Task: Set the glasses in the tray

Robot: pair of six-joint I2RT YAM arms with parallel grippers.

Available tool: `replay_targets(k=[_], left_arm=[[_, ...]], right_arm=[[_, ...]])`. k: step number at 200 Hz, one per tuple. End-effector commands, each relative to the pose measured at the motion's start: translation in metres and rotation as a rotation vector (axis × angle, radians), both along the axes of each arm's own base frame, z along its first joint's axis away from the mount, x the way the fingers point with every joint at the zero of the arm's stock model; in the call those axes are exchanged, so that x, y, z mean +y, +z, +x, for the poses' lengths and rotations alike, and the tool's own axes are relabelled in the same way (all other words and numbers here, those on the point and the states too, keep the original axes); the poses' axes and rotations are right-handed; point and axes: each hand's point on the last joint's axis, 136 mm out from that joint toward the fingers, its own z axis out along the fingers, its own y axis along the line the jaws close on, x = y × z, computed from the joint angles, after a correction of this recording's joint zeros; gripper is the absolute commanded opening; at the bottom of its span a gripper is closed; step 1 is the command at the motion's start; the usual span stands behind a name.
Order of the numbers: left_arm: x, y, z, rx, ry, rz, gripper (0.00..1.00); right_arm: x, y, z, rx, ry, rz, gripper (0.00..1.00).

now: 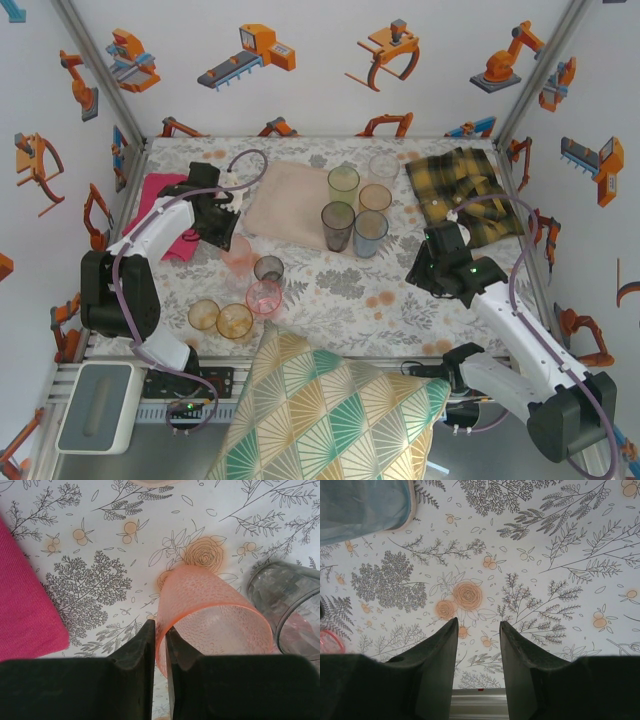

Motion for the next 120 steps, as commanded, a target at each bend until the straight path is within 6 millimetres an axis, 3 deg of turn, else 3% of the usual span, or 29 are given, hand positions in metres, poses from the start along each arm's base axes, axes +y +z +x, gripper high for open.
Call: replay_targets(k=[1, 29, 42, 120], left_arm=[[-0.002, 0.007, 0.0, -0.016, -0.018, 0.005, 0.18], [-0.002, 0.012, 0.001, -0.02, -0.012, 0.005, 0.17], [-0.002, 0.015, 0.0, -0.014, -0.008, -0.001, 0.12], [-0.001, 0.036, 0.002, -0.04, 0.01, -0.007, 0.08]], right_arm=[[-0.006, 0.0, 0.001, -0.012, -0.032, -0.008, 0.4], [-0.006, 0.001, 0.002, -0.014, -0.031, -0.008, 0.4], [-0.006, 0.0, 0.001, -0.012, -0.03, -0.01, 0.4], [-0.006, 0.0, 0.002, -0.011, -0.029, -0.013, 0.4]])
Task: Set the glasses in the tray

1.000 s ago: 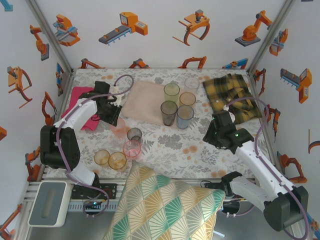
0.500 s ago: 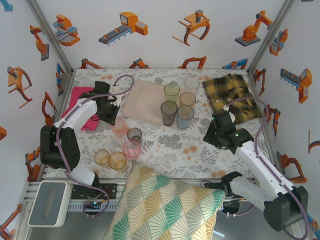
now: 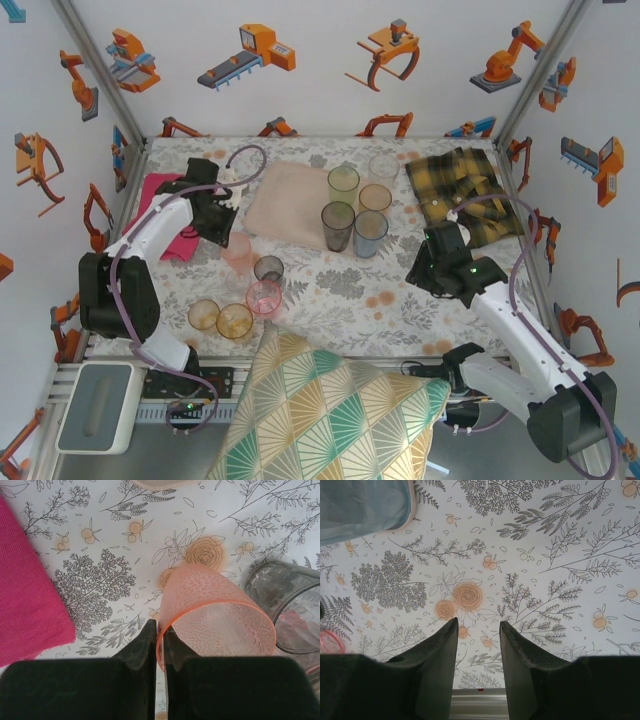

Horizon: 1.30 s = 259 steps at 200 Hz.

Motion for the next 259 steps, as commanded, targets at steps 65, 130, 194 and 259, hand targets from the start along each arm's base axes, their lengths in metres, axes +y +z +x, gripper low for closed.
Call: replay_targets(k=[65, 130, 194, 259], left_arm=[[0.006, 0.041, 0.002, -0.064, 0.021, 0.021, 0.07], [0.003, 0.089, 0.01, -0.129, 0.009, 0.002, 0.08], [-0.029, 0.129, 0.029, -0.176, -0.048, -0.051, 0.08], [-0.106, 0.121, 0.04, -0.15, -0.178, -0.091, 0.08]], right_arm=[[-0.005, -0.001, 0.002, -0.008, -0.029, -0.011, 0.39], [-0.006, 0.0, 0.003, -0.01, -0.031, -0.013, 0.39], [0.001, 0.002, 0.012, -0.023, -0.029, 0.011, 0.39], [0.0, 0.003, 0.014, -0.02, -0.035, 0.019, 0.39]])
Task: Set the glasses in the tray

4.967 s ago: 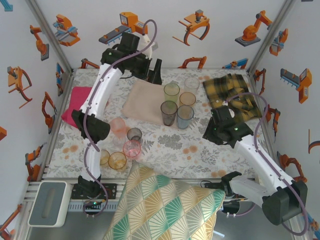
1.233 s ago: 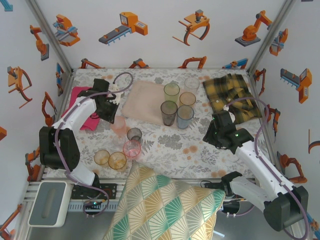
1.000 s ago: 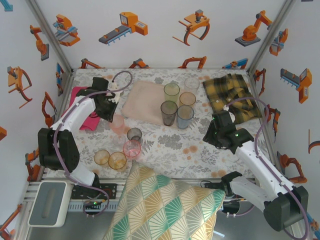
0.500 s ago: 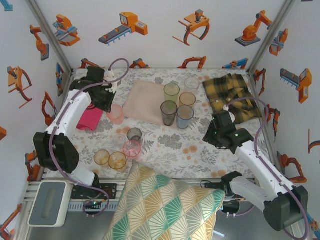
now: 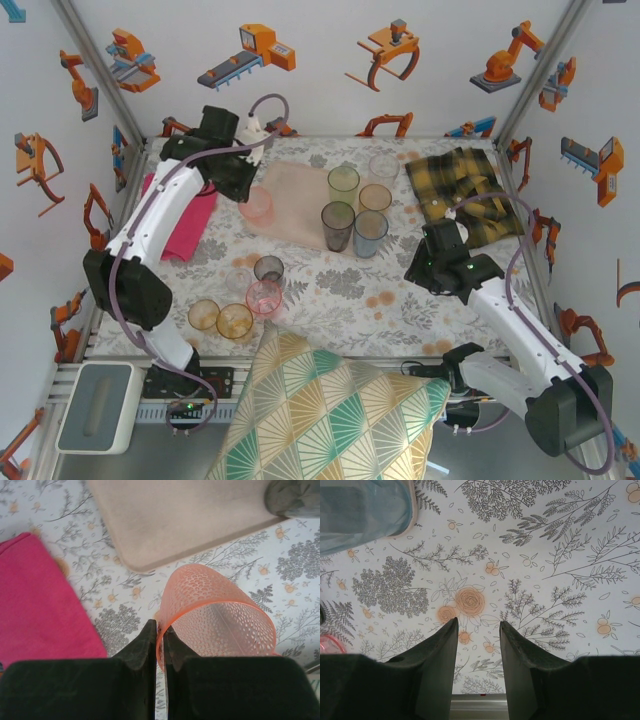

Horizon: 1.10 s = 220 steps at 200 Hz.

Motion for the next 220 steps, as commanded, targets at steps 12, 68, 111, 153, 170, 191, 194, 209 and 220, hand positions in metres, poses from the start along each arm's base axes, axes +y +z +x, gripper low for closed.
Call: replay_targets(k=[12, 68, 111, 153, 170, 191, 194, 209, 220], left_arm=[[-0.035, -0.004, 0.003, 0.05, -0.037, -0.046, 0.08], [-0.076, -0.036, 0.024, 0.115, -0.051, -0.071, 0.08], [-0.093, -0.064, 0.037, 0.162, -0.041, -0.07, 0.08], [-0.109, -0.086, 0.041, 0.185, -0.053, -0.048, 0.08], [-0.112, -0.095, 0.042, 0.185, -0.057, -0.021, 0.08], [-0.115, -0.104, 0.04, 0.195, -0.059, -0.006, 0.08], [-0.115, -0.105, 0.04, 0.197, -0.058, -0.005, 0.08], [-0.115, -0.111, 0.038, 0.206, -0.057, 0.004, 0.08], [-0.115, -0.113, 0.037, 0.206, -0.057, 0.01, 0.09]], right_arm=[[-0.002, 0.006, 0.006, -0.022, -0.031, 0.017, 0.4], [-0.004, 0.001, 0.002, -0.009, -0.038, 0.019, 0.4], [-0.007, -0.002, 0.002, 0.001, -0.044, 0.015, 0.39], [-0.007, -0.005, 0.002, 0.009, -0.045, 0.014, 0.4], [-0.008, -0.005, 0.002, 0.012, -0.044, 0.015, 0.4], [-0.008, -0.006, 0.002, 0.012, -0.045, 0.016, 0.4], [-0.008, -0.006, 0.002, 0.013, -0.045, 0.016, 0.4], [-0.008, -0.006, 0.001, 0.015, -0.044, 0.017, 0.4], [-0.009, -0.007, 0.001, 0.015, -0.046, 0.018, 0.4]])
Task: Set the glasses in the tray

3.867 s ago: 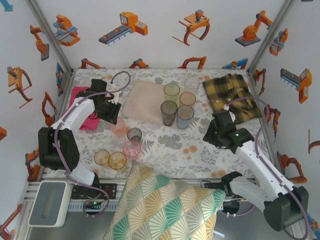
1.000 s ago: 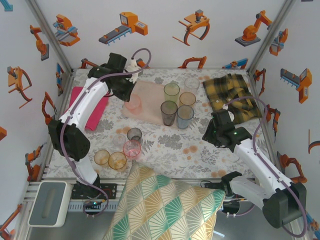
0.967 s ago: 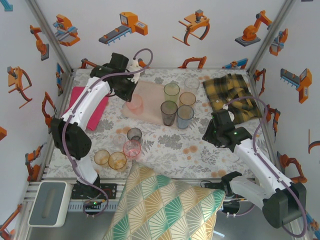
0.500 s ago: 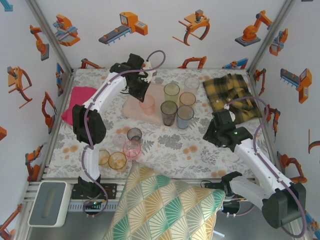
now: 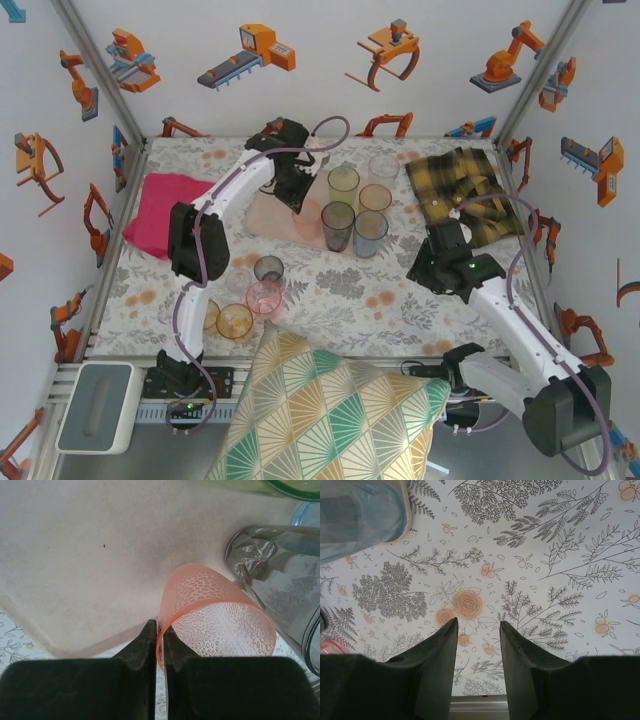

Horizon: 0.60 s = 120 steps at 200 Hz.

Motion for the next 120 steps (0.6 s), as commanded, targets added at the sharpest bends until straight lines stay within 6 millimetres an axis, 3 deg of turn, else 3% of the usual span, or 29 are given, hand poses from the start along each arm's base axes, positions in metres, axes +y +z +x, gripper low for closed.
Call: replay_targets(k=[1, 120], left_arm=[[-0.001, 0.001, 0.001, -0.006, 0.019, 0.0, 0.09], [0.0, -0.01, -0.003, -0.026, 0.011, 0.058, 0.11]], right_arm=[[-0.002, -0.004, 0.0, 0.005, -0.013, 0.007, 0.4], [-0.001, -0.004, 0.001, 0.001, -0.011, 0.018, 0.4]])
